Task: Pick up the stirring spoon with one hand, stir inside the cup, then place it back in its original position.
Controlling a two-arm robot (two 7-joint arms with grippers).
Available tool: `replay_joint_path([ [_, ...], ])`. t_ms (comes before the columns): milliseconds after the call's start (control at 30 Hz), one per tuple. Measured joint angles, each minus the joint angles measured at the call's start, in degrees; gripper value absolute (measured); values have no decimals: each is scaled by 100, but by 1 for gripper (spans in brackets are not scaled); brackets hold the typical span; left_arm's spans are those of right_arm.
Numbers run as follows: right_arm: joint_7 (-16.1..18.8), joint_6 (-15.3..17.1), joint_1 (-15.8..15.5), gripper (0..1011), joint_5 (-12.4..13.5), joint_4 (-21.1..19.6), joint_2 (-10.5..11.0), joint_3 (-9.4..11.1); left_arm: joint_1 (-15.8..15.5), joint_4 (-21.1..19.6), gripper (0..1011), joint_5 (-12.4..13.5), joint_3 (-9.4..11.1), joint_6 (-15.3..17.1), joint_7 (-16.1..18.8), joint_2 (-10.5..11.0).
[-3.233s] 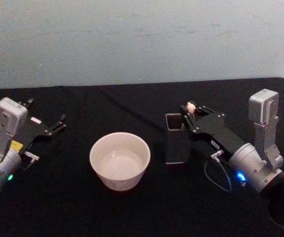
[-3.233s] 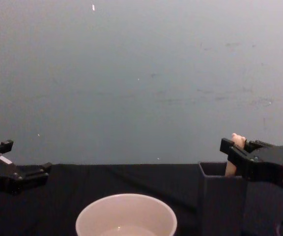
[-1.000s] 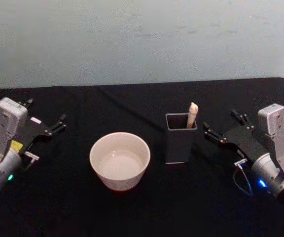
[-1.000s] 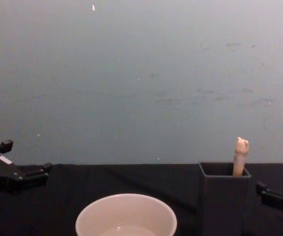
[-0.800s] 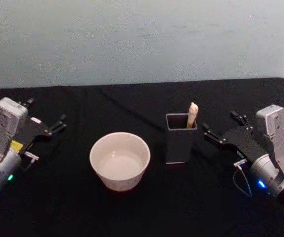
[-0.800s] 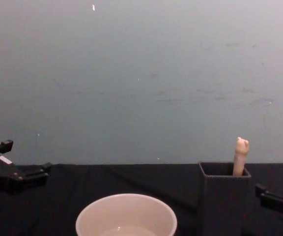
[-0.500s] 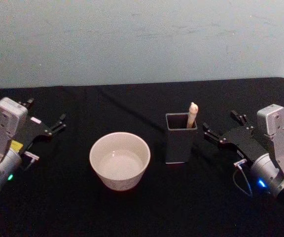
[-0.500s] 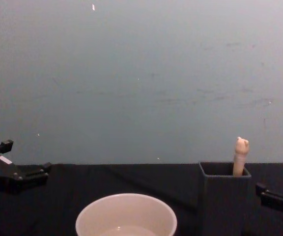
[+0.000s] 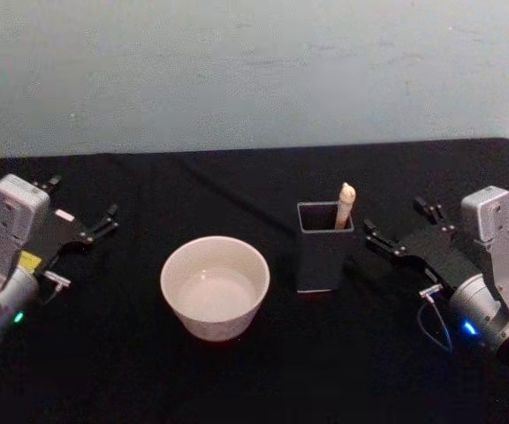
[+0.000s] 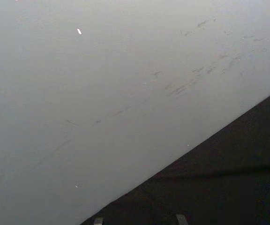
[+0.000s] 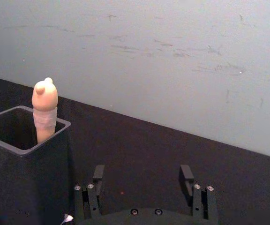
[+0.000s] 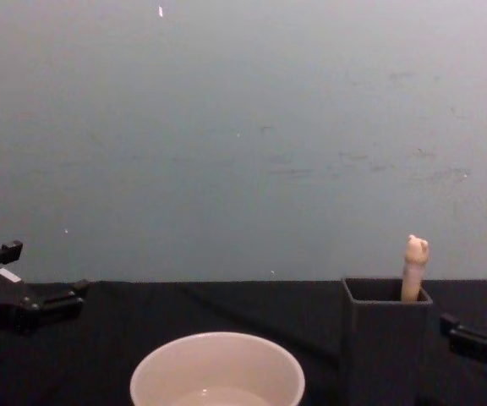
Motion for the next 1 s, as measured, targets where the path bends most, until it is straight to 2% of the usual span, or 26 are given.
replay_joint_path([
  [1000, 2, 0, 0, 1000, 8, -8, 1, 0, 0, 0, 1001, 0, 0, 0, 0, 0],
])
